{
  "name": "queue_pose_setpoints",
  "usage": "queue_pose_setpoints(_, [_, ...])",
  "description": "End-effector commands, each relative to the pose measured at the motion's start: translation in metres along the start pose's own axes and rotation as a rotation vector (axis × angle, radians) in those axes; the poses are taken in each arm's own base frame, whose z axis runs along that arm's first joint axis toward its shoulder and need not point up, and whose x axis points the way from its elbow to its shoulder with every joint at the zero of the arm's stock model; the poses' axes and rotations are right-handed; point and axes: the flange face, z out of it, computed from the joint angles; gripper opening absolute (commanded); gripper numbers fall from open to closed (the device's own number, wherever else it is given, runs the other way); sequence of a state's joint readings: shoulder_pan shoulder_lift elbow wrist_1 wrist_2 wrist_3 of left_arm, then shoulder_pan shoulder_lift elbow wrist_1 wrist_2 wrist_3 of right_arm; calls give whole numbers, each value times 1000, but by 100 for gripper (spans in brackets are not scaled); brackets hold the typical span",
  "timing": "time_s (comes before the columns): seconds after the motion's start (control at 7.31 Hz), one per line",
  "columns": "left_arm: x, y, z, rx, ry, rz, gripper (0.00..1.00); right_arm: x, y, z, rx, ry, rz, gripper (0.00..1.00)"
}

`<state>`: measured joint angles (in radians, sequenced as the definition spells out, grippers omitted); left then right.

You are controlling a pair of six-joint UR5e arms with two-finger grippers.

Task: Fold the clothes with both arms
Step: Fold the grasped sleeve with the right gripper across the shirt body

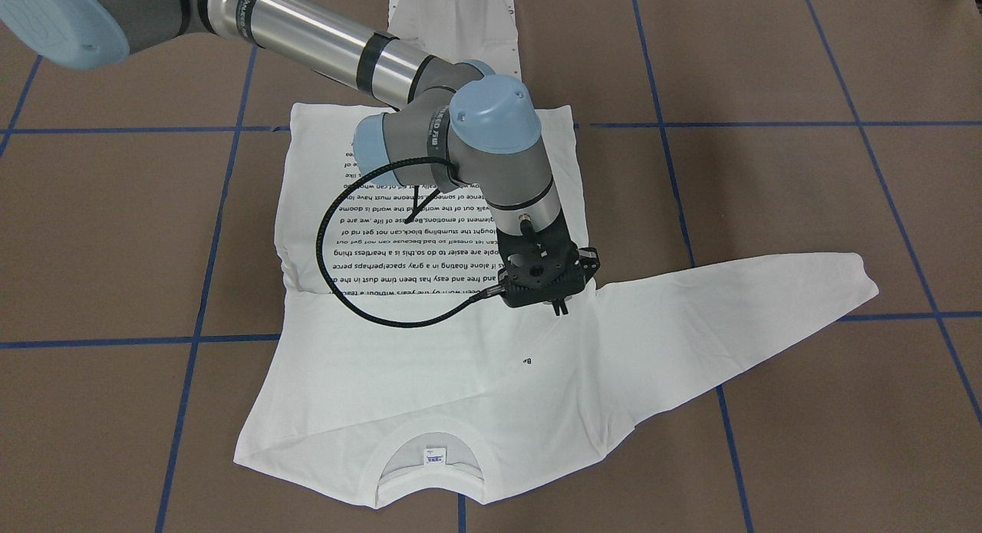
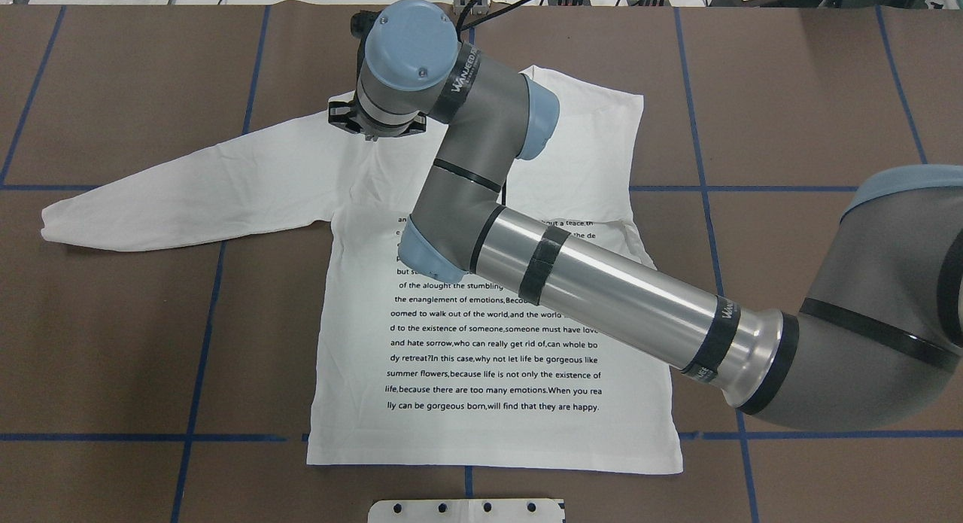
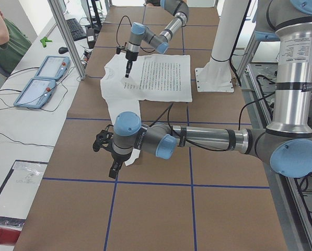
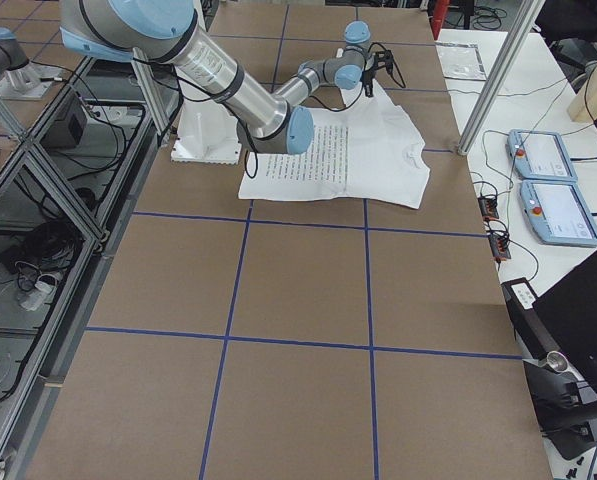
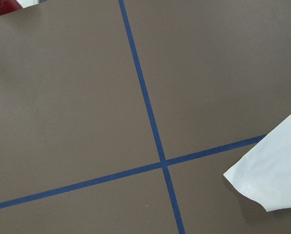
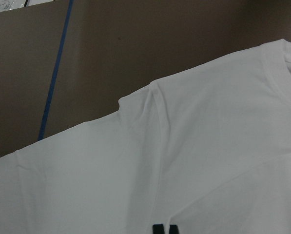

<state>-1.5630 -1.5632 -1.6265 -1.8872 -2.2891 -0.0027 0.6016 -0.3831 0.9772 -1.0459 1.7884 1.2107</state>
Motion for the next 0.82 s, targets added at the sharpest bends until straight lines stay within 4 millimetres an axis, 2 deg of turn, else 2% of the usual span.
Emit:
queue_pose_setpoints(0.0, [-5, -6, 5, -5, 0, -5, 100, -29, 25, 15, 75, -12, -33, 99])
queue_pose_setpoints(0.14, [-14, -12, 16, -10, 1, -9, 100, -31, 30, 17, 83, -9, -36, 100])
queue_pose_setpoints(0.41, [-35, -3, 40, 6, 1, 5, 100, -32, 29, 15, 76, -13, -25, 100])
queue_pose_setpoints(0.55, [-43, -2, 51, -4, 2, 0, 100, -22, 22, 13, 61, -9, -12, 100])
queue_pose_setpoints(0.68, [-42, -5, 52, -2, 3, -1, 100, 5, 4, 1, 17, 41, 17, 100])
